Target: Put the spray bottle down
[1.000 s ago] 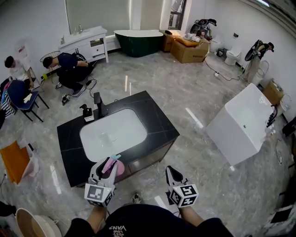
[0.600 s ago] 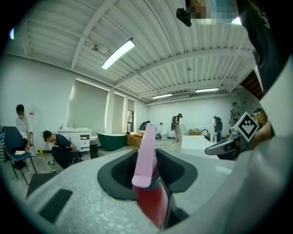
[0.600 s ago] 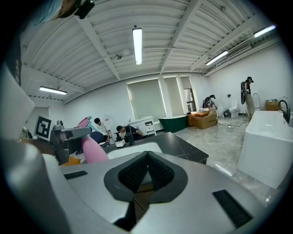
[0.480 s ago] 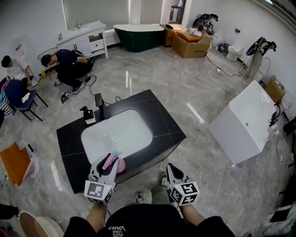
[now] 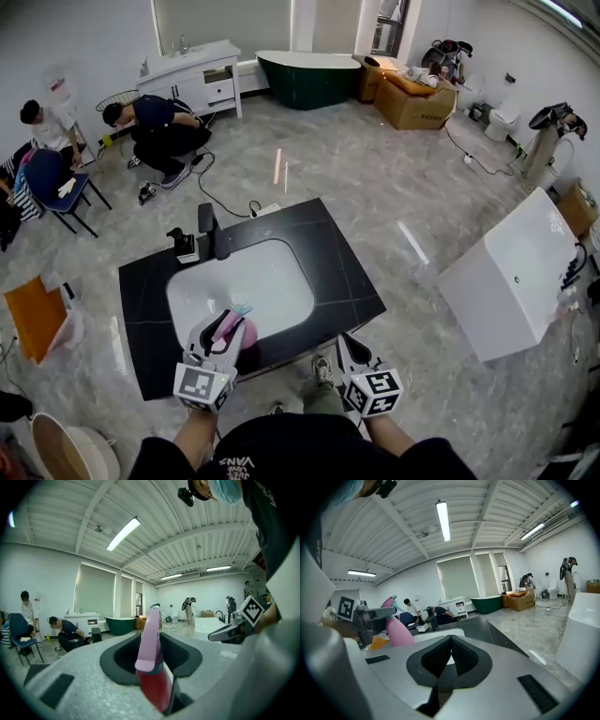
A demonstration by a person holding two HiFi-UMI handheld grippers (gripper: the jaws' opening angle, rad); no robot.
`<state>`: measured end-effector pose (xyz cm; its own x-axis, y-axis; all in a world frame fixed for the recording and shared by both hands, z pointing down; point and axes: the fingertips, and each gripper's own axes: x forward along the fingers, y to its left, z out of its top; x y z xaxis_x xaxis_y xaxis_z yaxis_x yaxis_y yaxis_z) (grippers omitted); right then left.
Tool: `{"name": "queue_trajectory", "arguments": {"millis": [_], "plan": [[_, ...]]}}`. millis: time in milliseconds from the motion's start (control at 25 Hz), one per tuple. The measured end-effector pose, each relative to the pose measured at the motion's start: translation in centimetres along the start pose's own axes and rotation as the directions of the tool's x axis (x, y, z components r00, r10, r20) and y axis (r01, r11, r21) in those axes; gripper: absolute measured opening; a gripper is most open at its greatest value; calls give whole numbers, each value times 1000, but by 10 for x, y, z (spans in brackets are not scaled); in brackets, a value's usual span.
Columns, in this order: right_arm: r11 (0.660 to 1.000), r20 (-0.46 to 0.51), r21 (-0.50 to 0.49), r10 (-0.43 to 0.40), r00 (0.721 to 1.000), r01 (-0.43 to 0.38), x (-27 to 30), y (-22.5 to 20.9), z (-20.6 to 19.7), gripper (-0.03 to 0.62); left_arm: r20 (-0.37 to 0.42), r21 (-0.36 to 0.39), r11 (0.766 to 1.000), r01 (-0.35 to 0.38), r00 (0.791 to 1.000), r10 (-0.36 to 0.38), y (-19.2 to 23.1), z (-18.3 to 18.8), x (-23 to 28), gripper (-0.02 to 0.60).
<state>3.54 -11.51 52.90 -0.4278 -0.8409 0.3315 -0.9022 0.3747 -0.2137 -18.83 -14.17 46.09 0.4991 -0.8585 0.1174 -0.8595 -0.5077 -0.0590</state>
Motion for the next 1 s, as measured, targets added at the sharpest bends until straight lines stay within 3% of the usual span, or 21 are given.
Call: {"name": "queue_trajectory", "arguments": {"millis": [480,640,1000], "plan": [[994,-46,-26,101,994,-102,74,-75,44,0,-31,-35,998,-57,998,56,0,2,115,130],[992,-56,-31,123,991,-125,94,-95,51,0,-9,-27,997,-67,998,66,8,-2,155,132],[989,-73,-26,140,987,-143,123,-138,59,0,-49,-6,995,-101,994,101,32,-15,239,132]]}}
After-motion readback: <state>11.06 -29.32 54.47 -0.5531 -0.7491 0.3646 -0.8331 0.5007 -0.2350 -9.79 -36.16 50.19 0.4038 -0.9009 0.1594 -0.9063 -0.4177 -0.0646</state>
